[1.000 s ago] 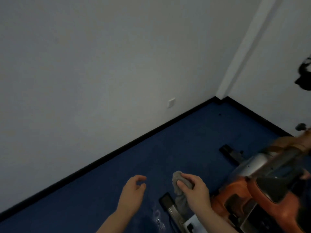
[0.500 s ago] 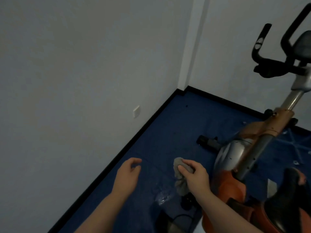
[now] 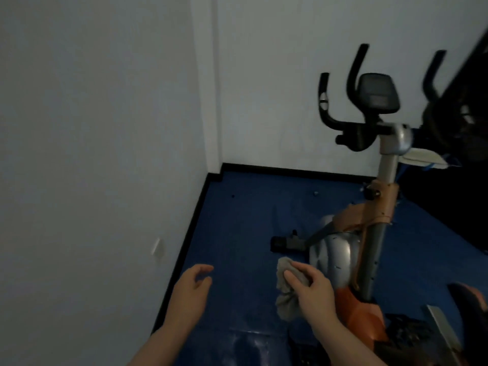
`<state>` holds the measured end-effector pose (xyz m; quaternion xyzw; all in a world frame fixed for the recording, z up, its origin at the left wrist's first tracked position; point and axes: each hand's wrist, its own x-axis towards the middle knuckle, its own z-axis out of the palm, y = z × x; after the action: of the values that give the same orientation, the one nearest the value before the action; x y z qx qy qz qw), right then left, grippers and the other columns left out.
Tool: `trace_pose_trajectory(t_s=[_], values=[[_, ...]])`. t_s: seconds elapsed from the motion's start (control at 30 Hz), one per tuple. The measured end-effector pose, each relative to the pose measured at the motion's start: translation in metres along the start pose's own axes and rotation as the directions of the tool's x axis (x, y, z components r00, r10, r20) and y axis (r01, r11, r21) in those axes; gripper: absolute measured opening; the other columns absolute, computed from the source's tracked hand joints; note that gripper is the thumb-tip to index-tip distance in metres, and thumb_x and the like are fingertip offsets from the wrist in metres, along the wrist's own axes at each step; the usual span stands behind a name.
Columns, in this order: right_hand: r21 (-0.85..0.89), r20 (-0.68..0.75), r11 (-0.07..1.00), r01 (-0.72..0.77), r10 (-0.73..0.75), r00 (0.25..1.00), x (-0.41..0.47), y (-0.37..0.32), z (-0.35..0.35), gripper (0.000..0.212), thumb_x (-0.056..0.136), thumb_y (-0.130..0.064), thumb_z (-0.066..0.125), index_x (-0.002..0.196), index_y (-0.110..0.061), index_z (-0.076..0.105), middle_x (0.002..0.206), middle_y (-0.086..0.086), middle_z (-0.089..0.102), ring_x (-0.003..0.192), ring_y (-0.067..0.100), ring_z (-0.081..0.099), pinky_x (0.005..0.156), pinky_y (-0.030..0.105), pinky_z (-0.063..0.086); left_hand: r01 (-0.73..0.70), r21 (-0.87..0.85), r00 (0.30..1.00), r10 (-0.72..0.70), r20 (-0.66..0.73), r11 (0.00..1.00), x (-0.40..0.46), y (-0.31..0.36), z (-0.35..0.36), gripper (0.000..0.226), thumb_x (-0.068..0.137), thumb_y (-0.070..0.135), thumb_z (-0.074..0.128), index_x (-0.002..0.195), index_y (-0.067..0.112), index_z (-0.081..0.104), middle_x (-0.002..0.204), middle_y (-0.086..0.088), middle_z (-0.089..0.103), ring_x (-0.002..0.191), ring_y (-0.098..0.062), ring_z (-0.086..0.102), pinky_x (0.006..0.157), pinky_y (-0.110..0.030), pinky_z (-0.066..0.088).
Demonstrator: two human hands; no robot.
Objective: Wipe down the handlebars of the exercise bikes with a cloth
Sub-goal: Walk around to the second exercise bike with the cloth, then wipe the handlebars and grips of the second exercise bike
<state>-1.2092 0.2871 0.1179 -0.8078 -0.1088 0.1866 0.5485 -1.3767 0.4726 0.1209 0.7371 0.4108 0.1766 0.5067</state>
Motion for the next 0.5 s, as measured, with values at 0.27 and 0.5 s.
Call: trace_pose_trajectory(t_s=[0.27,0.5], values=[[0.045,-0.265,0.998,0.044,-0.03,0.964,0.042,-0.044,-0.036,0.023,0.081,-0.023,0.074,0.103,-0.023,0.069,0.104,-0.009,0.065,0.095,0.001,0.058,0.081,0.021,0.047,-0.145,-0.064,0.966,0.155,0.205,0.987,0.074,0.058,0.044,0.028,0.09,0.007,0.057,0.097,0.033,0.063,0.108,0.009,0.065,0.096,0.003,0.059,0.075,-0.008,0.04],[0.068,-0.434,0.99,0.123,-0.082,0.897,0.115,-0.076,-0.083,0.031,0.083,-0.024,0.072,0.113,-0.025,0.066,0.111,-0.008,0.066,0.103,0.009,0.06,0.092,0.035,0.051,-0.244,-0.123,0.921,0.269,0.28,0.962,0.129,0.125,0.103,0.026,0.092,0.014,0.057,0.1,0.038,0.063,0.108,0.017,0.062,0.095,0.018,0.053,0.072,-0.008,0.041]])
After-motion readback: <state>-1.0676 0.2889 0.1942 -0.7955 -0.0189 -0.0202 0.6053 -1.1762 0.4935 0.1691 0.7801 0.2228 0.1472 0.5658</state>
